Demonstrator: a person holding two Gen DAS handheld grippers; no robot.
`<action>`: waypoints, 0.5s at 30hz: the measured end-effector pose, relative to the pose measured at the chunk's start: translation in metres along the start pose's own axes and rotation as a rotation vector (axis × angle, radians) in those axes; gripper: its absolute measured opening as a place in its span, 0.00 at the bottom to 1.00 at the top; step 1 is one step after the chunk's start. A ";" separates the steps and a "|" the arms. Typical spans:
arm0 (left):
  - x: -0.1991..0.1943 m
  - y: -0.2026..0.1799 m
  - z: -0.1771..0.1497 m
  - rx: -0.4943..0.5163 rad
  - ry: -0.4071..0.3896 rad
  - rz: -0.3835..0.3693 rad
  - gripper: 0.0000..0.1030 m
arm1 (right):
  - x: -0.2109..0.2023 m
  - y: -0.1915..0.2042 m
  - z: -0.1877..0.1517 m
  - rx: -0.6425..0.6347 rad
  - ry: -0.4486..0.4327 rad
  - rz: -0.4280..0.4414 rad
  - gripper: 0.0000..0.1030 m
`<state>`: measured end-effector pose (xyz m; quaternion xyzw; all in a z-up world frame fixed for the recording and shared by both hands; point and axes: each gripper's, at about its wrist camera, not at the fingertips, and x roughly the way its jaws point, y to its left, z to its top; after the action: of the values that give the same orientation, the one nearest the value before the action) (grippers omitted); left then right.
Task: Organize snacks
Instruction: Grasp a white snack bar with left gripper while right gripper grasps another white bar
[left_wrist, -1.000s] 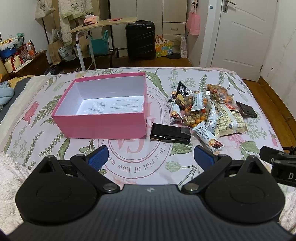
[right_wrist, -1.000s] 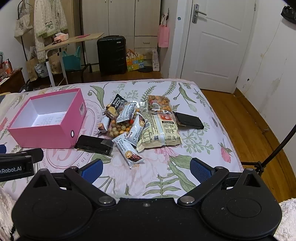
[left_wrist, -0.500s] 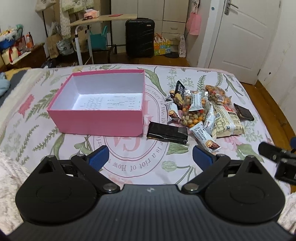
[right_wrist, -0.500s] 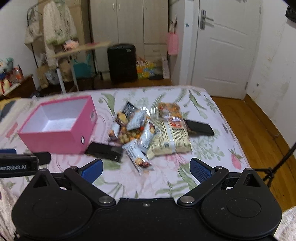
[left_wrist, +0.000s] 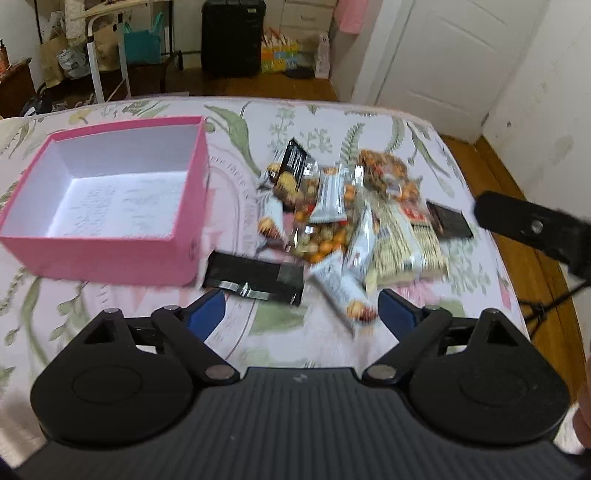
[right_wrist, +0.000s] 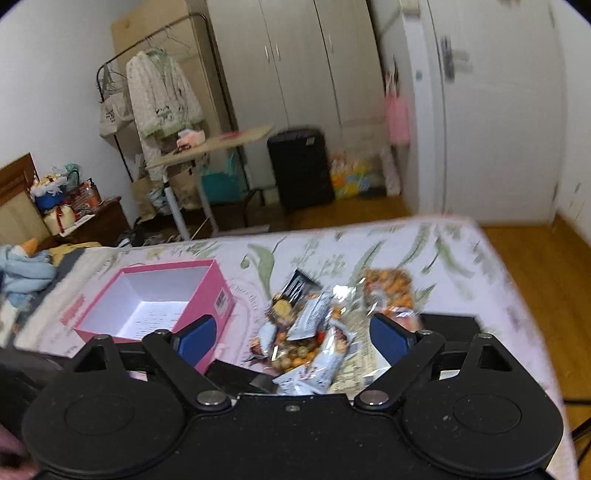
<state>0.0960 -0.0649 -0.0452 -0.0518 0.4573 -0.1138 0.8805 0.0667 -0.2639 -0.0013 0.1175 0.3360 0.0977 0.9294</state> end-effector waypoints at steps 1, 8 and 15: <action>0.011 -0.002 0.001 -0.014 -0.001 -0.006 0.87 | 0.013 -0.008 0.003 0.035 0.037 0.020 0.86; 0.083 -0.009 -0.018 -0.105 -0.007 -0.026 0.80 | 0.106 -0.052 -0.008 0.214 0.221 0.068 0.65; 0.130 -0.008 -0.028 -0.131 -0.013 -0.056 0.68 | 0.151 -0.073 -0.048 0.269 0.223 0.078 0.56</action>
<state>0.1444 -0.1050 -0.1632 -0.1226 0.4566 -0.1077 0.8746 0.1576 -0.2872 -0.1488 0.2422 0.4422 0.1005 0.8577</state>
